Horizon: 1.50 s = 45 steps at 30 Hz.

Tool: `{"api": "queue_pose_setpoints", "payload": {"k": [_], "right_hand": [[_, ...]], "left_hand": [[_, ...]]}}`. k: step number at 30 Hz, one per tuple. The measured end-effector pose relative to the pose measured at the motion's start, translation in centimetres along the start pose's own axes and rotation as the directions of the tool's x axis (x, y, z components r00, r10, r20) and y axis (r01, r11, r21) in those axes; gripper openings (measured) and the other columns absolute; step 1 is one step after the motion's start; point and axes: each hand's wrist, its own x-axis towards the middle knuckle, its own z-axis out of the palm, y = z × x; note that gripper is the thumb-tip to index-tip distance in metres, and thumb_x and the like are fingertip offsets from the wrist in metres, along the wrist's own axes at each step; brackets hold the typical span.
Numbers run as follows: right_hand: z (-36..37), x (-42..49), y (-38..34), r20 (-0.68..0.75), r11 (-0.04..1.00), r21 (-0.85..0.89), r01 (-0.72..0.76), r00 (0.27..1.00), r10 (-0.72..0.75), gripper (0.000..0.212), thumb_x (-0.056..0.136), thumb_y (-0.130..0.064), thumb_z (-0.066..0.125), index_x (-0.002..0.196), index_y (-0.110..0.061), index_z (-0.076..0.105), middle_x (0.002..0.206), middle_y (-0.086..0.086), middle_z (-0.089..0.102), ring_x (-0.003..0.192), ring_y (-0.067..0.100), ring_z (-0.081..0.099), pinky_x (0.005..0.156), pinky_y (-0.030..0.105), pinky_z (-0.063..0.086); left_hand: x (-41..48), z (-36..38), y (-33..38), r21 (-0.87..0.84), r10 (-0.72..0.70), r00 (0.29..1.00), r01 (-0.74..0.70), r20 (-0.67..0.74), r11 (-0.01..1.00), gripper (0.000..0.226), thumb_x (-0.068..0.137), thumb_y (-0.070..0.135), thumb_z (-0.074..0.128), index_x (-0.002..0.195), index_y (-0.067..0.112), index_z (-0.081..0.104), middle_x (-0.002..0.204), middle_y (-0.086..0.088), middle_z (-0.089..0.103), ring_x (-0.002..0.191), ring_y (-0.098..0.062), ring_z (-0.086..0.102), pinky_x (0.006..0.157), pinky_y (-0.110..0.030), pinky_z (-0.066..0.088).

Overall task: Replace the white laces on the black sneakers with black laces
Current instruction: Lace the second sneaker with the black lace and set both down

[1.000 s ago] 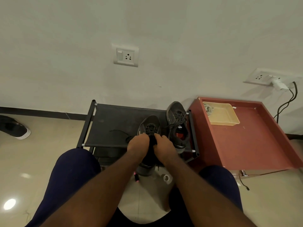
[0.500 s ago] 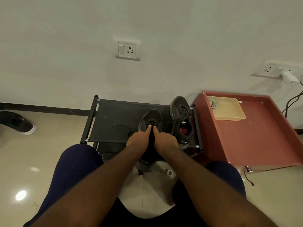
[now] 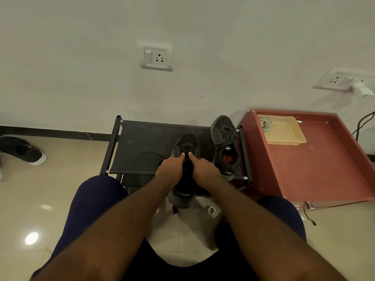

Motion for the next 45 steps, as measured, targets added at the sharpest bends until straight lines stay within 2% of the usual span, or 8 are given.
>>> {"api": "queue_pose_setpoints", "payload": {"k": [13, 21, 26, 30, 32, 36, 41, 45], "right_hand": [[0.0, -0.8, 1.9, -0.091, 0.943, 0.332, -0.005, 0.995, 0.037, 0.062, 0.094, -0.037, 0.058, 0.152, -0.025, 0.038, 0.133, 0.011, 0.062, 0.119, 0.031, 0.060, 0.100, 0.044, 0.050], [-4.4, -1.4, 2.9, -0.182, 0.834, 0.541, 0.111, 0.983, -0.013, 0.043, 0.088, -0.006, 0.067, 0.130, -0.009, 0.062, 0.079, -0.001, 0.061, 0.070, 0.007, 0.057, 0.067, 0.020, 0.045], [-9.6, -3.3, 1.5, -0.242, 0.684, 0.680, 0.265, 0.961, -0.132, 0.032, 0.092, 0.002, 0.061, 0.121, -0.012, 0.063, 0.078, 0.005, 0.062, 0.047, -0.003, 0.051, 0.048, 0.013, 0.040], [-11.7, -3.7, 1.6, -0.347, 0.595, 0.735, 0.326, 0.934, -0.085, 0.022, 0.096, -0.005, 0.059, 0.108, -0.021, 0.067, 0.079, 0.004, 0.068, 0.050, 0.003, 0.049, 0.049, 0.018, 0.041], [-11.1, -2.9, 2.1, -0.407, 0.568, 0.758, 0.320, 0.913, 0.029, 0.016, 0.100, -0.010, 0.056, 0.106, -0.019, 0.068, 0.085, 0.003, 0.074, 0.052, 0.005, 0.049, 0.053, 0.024, 0.043], [-7.5, -1.2, 2.2, -0.441, 0.647, 0.720, 0.253, 0.886, 0.145, 0.019, 0.101, -0.022, 0.057, 0.100, -0.013, 0.073, 0.083, 0.001, 0.076, 0.051, -0.002, 0.053, 0.057, 0.024, 0.042], [-4.0, -0.8, 1.0, -0.373, 0.759, 0.564, 0.325, 0.921, -0.117, 0.026, 0.098, -0.014, 0.062, 0.123, -0.013, 0.072, 0.117, 0.004, 0.074, 0.105, 0.011, 0.068, 0.098, 0.030, 0.052], [-3.3, -0.6, 0.3, -0.361, 0.792, 0.492, 0.361, 0.913, -0.192, 0.021, 0.098, -0.017, 0.062, 0.115, -0.011, 0.074, 0.099, 0.006, 0.074, 0.088, 0.016, 0.066, 0.081, 0.033, 0.051]], "left_hand": [[-0.9, -0.7, -0.1, -0.173, 0.008, 0.999, -0.017, -0.054, 0.985, 0.064, 0.097, 0.026, 0.047, 0.156, 0.025, 0.020, 0.119, -0.017, 0.061, 0.101, -0.033, 0.061, 0.088, -0.046, 0.053], [-1.3, -4.2, 0.0, -0.179, 0.059, 0.975, -0.099, -0.213, 0.979, 0.056, 0.090, 0.035, 0.063, 0.141, 0.019, 0.047, 0.131, -0.010, 0.054, 0.120, -0.031, 0.054, 0.098, -0.040, 0.045], [-1.0, -6.5, 2.3, -0.635, 0.232, 0.946, -0.323, -0.225, 0.702, 0.064, 0.084, 0.017, 0.072, 0.142, 0.023, 0.046, 0.124, -0.002, 0.065, 0.112, -0.017, 0.062, 0.097, -0.031, 0.050], [-1.0, -7.4, 3.5, -0.808, 0.036, 0.958, -0.260, -0.285, 0.529, 0.052, 0.085, 0.009, 0.070, 0.132, 0.018, 0.050, 0.087, -0.006, 0.070, 0.082, -0.019, 0.068, 0.077, -0.036, 0.057], [-1.2, -7.7, 3.1, -0.760, -0.043, 0.926, -0.280, -0.374, 0.587, 0.041, 0.087, 0.005, 0.066, 0.124, 0.016, 0.051, 0.079, -0.008, 0.070, 0.075, -0.022, 0.067, 0.071, -0.038, 0.056], [-1.3, -8.1, 2.0, -0.578, -0.043, 0.859, -0.306, -0.511, 0.756, 0.012, 0.087, 0.005, 0.063, 0.091, 0.015, 0.057, 0.062, 0.001, 0.056, 0.059, -0.019, 0.058, 0.061, -0.039, 0.053], [-1.6, -9.3, 1.8, -0.703, -0.092, 0.934, -0.193, -0.346, 0.684, 0.007, 0.090, 0.005, 0.065, 0.086, 0.007, 0.060, 0.070, -0.010, 0.066, 0.061, -0.021, 0.071, 0.061, -0.039, 0.062], [-1.5, -10.0, 1.9, -0.786, -0.087, 0.957, -0.172, -0.276, 0.594, 0.012, 0.090, 0.008, 0.069, 0.096, 0.002, 0.061, 0.076, -0.017, 0.070, 0.066, -0.026, 0.073, 0.060, -0.032, 0.062]]}}
